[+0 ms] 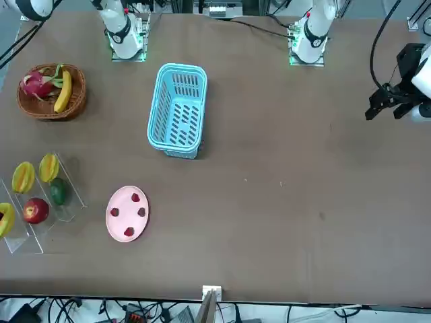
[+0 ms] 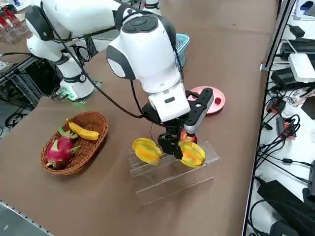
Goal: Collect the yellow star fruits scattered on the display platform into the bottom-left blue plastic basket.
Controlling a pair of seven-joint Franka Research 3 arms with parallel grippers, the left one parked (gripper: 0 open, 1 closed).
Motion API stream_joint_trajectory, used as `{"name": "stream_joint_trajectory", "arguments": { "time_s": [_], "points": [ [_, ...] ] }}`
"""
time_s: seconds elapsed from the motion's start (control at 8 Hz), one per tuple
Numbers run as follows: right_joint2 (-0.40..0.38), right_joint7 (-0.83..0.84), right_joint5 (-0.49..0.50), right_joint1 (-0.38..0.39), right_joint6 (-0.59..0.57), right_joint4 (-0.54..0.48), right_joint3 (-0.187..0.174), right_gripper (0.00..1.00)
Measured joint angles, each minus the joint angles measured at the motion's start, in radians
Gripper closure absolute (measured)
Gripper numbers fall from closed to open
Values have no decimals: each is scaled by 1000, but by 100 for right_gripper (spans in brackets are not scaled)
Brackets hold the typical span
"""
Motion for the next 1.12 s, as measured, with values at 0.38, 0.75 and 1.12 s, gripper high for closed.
{"name": "stream_joint_trajectory", "arguments": {
  "time_s": [0.38, 0.75, 1.12],
  "points": [
    [19, 0, 0, 1, 15, 2, 1, 0],
    [37, 0, 0, 1, 28, 3, 4, 3],
    [38, 0, 0, 1, 43, 7, 5, 22]
  ]
}}
